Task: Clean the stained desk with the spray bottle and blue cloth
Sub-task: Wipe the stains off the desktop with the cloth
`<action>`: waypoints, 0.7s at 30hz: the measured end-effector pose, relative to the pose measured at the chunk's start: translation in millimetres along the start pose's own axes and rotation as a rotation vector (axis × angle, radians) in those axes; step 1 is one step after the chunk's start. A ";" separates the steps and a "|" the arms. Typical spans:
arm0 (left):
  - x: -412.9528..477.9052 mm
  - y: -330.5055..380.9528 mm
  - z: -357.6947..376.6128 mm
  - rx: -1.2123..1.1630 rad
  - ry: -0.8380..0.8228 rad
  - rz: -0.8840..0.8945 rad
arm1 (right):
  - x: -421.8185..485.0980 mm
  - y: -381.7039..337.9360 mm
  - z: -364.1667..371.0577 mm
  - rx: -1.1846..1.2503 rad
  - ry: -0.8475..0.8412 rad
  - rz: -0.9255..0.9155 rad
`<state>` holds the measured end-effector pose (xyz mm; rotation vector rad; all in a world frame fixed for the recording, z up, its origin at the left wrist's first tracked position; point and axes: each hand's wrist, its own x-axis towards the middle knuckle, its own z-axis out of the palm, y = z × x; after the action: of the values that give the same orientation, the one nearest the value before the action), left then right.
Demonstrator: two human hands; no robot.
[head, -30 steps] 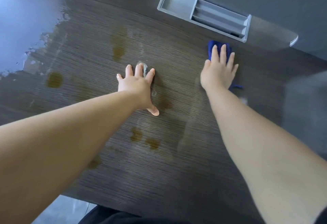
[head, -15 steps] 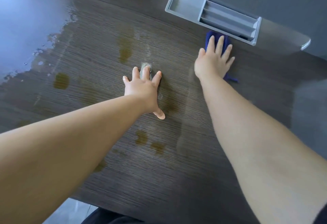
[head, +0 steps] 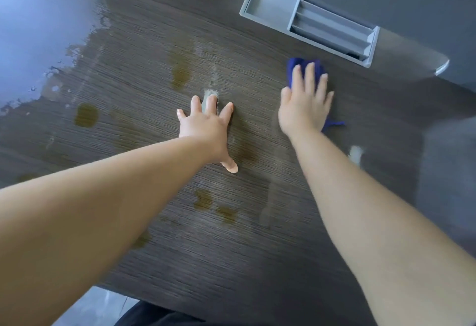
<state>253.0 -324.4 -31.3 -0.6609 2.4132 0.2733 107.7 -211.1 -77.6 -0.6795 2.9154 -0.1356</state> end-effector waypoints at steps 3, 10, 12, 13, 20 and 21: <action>0.3 0.4 0.5 -0.002 0.009 -0.004 | -46.5 2.9 7.1 -0.058 -0.074 -0.480; -1.5 0.3 -0.5 -0.009 -0.001 0.001 | -40.8 55.4 -0.5 -0.049 -0.041 -0.079; -1.3 1.5 -2.9 -0.015 -0.001 0.001 | -52.8 26.3 2.0 -0.008 -0.032 0.066; -1.7 1.8 -4.1 -0.016 0.004 0.001 | -64.7 13.4 4.6 -0.009 -0.042 0.032; -19.4 -15.0 7.8 -0.208 0.119 0.031 | -108.9 79.1 5.3 -0.127 -0.077 -0.528; -25.1 -16.3 11.6 -0.212 0.162 0.034 | -103.4 88.0 4.0 -0.118 -0.088 -0.427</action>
<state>284.6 -324.5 -25.6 -0.7625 2.5744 0.5126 162.1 -86.7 -79.7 -1.2850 2.6680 0.0222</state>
